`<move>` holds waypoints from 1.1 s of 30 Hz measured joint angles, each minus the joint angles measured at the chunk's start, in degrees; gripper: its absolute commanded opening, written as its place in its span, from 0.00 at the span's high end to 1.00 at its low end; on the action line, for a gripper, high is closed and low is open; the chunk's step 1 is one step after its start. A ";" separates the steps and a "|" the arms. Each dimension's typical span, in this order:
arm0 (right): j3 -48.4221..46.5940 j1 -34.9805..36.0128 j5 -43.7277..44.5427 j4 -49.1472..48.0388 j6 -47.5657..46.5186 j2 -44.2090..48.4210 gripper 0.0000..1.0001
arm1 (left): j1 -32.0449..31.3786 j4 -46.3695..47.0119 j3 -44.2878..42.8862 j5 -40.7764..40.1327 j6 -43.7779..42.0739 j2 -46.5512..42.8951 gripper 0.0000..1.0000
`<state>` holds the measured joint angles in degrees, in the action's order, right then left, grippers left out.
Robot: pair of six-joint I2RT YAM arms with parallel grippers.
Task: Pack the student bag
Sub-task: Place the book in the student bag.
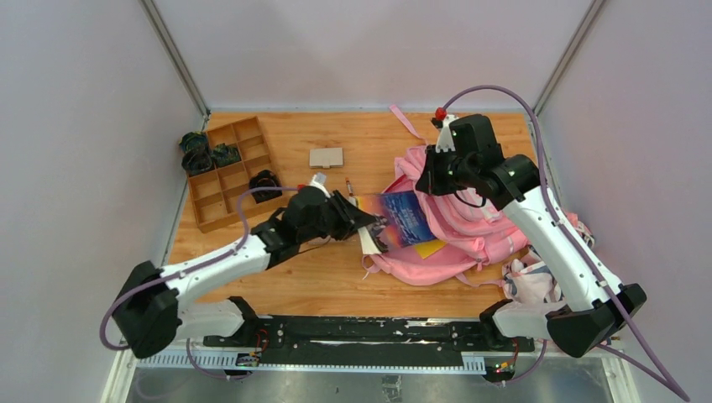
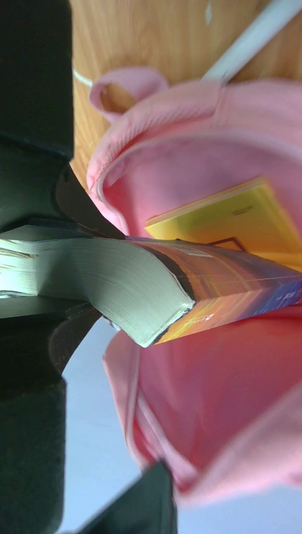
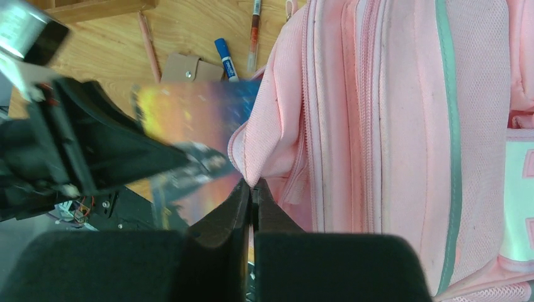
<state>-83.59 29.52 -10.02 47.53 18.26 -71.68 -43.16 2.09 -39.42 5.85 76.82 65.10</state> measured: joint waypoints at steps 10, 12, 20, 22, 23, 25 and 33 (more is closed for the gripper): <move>0.68 0.00 -1.53 -1.07 1.22 0.20 1.00 | -9.25 14.78 -2.93 -4.74 3.32 17.59 1.00; 0.76 0.00 -1.86 -1.27 1.36 0.22 1.00 | -9.60 17.73 -5.46 -6.16 3.39 21.03 1.00; 1.05 0.00 -1.31 -1.44 1.49 0.28 1.00 | -9.92 28.04 -15.87 -8.87 3.56 37.83 0.47; 1.09 0.00 -1.03 -1.44 1.46 0.37 1.00 | -9.92 29.44 -17.03 -8.11 3.67 40.46 0.22; 1.29 0.00 -0.92 -1.49 1.46 0.52 1.00 | -9.92 30.71 -17.51 -7.02 4.33 41.46 0.16; 1.77 0.00 -0.83 -1.49 1.44 0.74 1.00 | -10.05 31.45 -18.01 -5.68 4.28 42.32 0.12; 5.42 0.04 1.33 -1.92 1.36 1.86 1.00 | -10.03 29.51 -15.58 1.64 0.28 38.12 0.03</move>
<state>-78.17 29.56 -8.69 45.60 19.62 -69.82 -53.19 31.59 -55.00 7.49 77.10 103.22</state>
